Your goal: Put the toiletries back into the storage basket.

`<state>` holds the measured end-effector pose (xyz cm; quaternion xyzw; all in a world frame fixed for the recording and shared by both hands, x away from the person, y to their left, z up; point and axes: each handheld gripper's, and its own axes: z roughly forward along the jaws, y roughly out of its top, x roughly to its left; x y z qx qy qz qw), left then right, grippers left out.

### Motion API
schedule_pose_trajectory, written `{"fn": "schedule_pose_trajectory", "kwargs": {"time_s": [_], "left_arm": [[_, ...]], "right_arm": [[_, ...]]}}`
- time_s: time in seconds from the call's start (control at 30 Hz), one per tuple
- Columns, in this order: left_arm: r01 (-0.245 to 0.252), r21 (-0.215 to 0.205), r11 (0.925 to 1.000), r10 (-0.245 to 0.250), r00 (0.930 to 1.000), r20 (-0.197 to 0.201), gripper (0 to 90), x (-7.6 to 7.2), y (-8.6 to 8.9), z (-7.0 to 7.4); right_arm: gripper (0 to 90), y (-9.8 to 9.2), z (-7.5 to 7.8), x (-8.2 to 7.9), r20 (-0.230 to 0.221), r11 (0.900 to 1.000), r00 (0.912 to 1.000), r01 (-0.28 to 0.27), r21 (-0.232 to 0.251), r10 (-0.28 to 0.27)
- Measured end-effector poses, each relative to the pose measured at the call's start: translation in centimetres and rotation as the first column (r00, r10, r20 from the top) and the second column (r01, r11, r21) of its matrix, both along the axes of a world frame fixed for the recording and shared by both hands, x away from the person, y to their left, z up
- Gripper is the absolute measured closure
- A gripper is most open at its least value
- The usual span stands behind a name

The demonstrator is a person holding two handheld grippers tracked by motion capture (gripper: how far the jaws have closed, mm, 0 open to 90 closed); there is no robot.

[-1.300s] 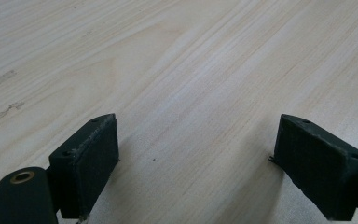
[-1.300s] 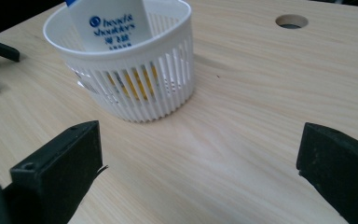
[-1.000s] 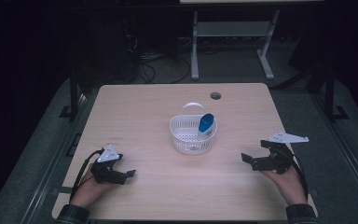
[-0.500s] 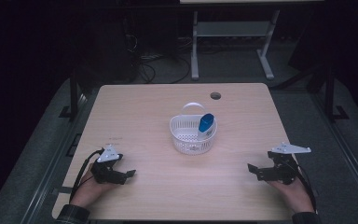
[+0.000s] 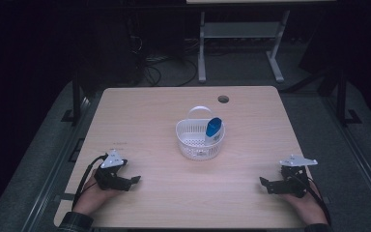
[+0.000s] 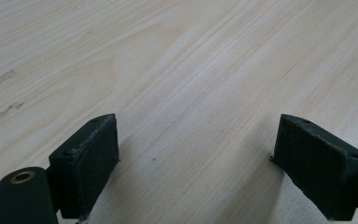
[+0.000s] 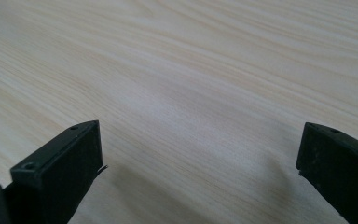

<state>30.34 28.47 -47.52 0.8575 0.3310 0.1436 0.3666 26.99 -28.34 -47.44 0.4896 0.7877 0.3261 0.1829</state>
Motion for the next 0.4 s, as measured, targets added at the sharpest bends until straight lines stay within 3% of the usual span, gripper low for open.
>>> {"fn": "schedule_pose_trajectory", "kwargs": {"time_s": [0.1, 0.4], "left_arm": [[0.0, 0.0, 1.0, 0.0, 1.0, 0.0, 13.1, 0.0, 0.0, 0.0], [0.0, 0.0, 1.0, 0.0, 1.0, 0.0, 13.1, 0.0, 0.0, 0.0]], "right_arm": [[0.0, 0.21, -0.46, 0.09, -0.021, 1.0, 0.9998, 0.005, -0.03, -0.005], [0.0, 0.2, -0.63, 0.09, -0.018, 1.0, 0.9998, 0.003, -0.018, -0.004]]}}
